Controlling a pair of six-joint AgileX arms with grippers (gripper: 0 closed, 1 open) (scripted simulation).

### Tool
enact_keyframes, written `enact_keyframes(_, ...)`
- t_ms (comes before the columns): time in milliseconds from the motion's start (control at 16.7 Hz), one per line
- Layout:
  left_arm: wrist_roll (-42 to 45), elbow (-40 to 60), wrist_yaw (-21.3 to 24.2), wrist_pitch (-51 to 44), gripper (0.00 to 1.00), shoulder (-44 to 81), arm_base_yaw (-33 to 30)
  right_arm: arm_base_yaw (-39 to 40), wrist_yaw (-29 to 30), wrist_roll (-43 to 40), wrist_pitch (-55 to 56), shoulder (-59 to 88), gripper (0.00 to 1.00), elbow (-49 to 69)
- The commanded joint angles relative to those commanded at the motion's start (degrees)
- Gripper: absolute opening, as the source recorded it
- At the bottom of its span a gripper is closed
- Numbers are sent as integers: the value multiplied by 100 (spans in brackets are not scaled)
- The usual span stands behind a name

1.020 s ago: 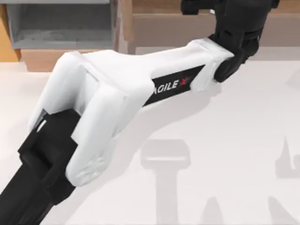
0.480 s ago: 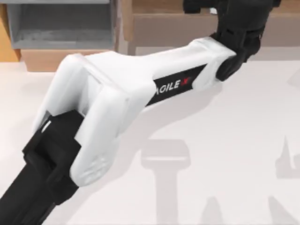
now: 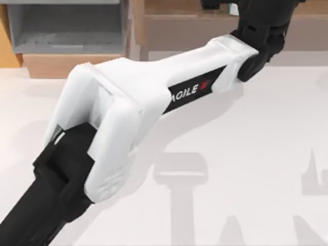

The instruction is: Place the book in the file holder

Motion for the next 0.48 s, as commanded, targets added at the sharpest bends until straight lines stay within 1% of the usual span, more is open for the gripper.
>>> enact_keyframes(480, 0, 0, 0, 0, 40, 0, 0, 0, 0, 0, 0, 0, 100, 0)
